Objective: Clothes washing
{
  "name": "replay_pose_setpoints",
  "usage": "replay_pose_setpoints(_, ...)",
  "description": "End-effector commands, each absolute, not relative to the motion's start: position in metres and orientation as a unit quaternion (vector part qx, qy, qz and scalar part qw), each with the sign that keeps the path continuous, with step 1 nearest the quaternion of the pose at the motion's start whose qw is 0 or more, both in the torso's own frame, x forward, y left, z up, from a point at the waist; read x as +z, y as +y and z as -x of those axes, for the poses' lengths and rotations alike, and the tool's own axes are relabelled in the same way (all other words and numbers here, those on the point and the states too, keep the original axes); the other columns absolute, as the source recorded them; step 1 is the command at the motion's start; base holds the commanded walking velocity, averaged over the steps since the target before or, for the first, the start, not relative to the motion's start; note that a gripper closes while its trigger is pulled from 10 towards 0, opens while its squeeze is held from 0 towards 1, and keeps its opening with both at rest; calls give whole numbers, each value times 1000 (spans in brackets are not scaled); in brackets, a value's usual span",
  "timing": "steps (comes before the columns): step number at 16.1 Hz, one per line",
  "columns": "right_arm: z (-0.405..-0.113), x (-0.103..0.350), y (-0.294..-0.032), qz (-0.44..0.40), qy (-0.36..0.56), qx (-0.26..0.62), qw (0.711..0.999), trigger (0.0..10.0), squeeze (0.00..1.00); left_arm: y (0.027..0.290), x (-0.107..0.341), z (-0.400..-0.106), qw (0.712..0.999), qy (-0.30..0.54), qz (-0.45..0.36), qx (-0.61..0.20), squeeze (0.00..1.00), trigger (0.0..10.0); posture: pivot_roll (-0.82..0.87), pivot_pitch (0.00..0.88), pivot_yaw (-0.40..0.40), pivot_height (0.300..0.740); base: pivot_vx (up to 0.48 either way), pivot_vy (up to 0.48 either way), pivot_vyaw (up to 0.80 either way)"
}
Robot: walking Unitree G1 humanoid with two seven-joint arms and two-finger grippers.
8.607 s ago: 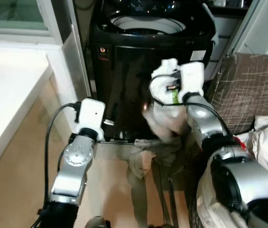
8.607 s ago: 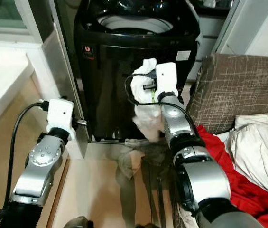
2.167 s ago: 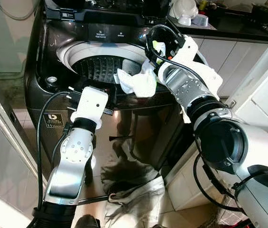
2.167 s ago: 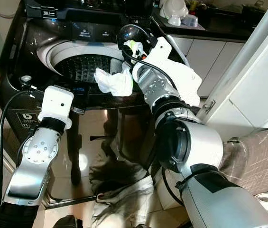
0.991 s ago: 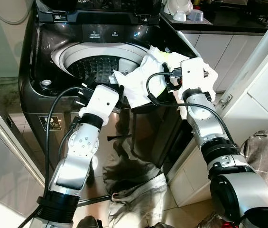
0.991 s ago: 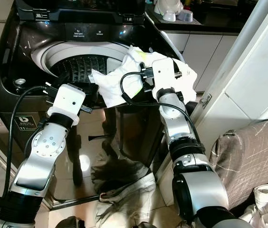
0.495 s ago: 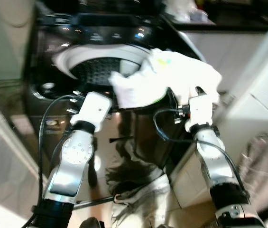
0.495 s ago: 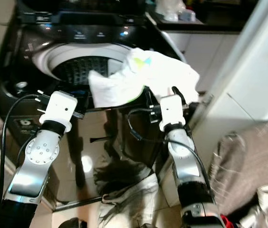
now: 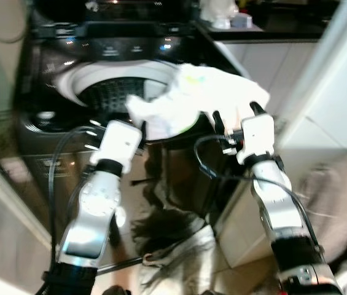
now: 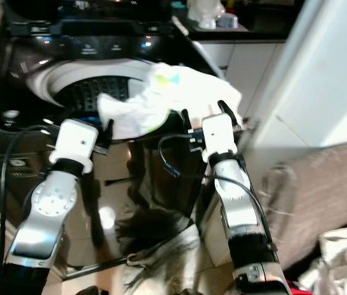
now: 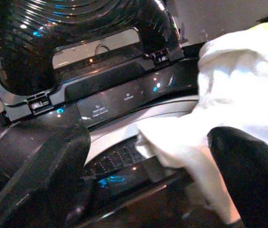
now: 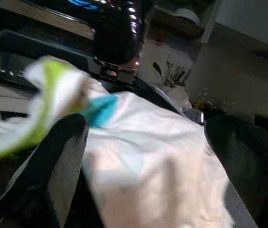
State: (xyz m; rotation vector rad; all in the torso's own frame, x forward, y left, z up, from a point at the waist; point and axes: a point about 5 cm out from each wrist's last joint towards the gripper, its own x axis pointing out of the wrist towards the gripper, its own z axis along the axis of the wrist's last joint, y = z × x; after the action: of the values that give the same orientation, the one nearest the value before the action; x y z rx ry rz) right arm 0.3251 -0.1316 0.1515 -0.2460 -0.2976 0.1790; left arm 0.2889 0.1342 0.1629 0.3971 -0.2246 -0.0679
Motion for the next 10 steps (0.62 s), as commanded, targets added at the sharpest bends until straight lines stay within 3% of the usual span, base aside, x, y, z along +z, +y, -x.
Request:
replay_pose_setpoints(1,-327,148,-136,119,-130,89,980,10000,0,129,165,-289,974,-116,-190,-38,0,10000,-13,0,-49,732,0,0,0)
replay_pose_setpoints(6,-362,130,-132,103,-38,73,991,10000,0,131,165,-284,975,-107,-191,-37,0,10000,23,0,-40,732,0,0,0)
replay_pose_setpoints(10,-389,136,-133,113,22,27,993,10000,0,153,165,-256,974,-75,-213,-13,0,10000,154,117,-39,732,0,0,0)
